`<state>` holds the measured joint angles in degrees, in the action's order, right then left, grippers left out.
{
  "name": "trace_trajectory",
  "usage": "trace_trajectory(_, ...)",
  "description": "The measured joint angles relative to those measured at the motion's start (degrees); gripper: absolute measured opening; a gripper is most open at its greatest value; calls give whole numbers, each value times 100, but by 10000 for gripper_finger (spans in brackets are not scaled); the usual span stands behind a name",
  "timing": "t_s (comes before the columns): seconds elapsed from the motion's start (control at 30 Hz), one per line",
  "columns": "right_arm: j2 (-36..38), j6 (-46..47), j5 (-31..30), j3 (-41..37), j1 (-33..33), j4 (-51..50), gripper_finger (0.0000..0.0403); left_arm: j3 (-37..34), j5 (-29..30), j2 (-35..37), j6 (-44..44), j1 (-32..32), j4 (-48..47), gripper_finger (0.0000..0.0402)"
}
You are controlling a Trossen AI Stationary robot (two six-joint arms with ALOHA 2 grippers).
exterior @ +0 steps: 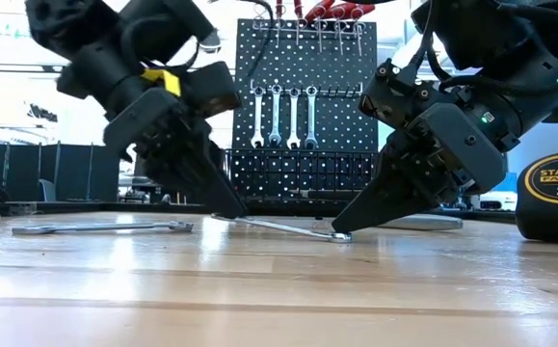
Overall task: Hang tools onto peg board
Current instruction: Hang the silver wrench on the pegboard
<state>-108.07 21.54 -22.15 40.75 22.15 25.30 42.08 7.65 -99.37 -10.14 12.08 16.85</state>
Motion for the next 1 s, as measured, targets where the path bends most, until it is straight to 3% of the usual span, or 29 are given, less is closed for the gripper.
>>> trace_trajectory(0.2,-2,-2,2,0,0,0,6,374,-1792,-120,-156,-491,-656,213)
trace_trajectory(0.4,-2,-11,17,0,-2,4,6,813,-2580,-110,-170,-716,-1459,194)
trace_trajectory(0.77,-11,-41,42,1,37,69,6,1442,-2698,-888,-132,-804,-1624,167)
trace_trajectory(1.0,-7,-59,114,-3,26,57,6,1916,-2720,-1110,-25,-801,-2279,161)
